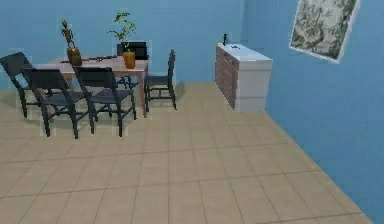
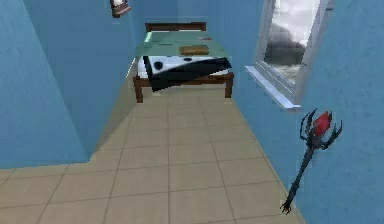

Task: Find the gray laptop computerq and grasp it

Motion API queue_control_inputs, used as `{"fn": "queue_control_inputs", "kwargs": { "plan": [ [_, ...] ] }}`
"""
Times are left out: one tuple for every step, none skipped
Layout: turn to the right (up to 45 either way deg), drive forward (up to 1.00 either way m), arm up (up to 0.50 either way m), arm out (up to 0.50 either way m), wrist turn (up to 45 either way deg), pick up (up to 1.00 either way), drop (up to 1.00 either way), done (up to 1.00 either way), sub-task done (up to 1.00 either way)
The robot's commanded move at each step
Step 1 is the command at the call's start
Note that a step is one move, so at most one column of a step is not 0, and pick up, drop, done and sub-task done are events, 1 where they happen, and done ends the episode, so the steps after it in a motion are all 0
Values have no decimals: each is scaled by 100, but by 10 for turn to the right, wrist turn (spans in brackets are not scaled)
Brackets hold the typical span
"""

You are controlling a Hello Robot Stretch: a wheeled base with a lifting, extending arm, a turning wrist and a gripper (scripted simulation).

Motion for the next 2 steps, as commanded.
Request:
{"fn": "queue_control_inputs", "kwargs": {
  "plan": [
    [0, 25, 0, 0, 0, 0, 0, 0, 0],
    [-450, 0, 0, 0, 0, 0, 0, 0, 0]
  ]
}}
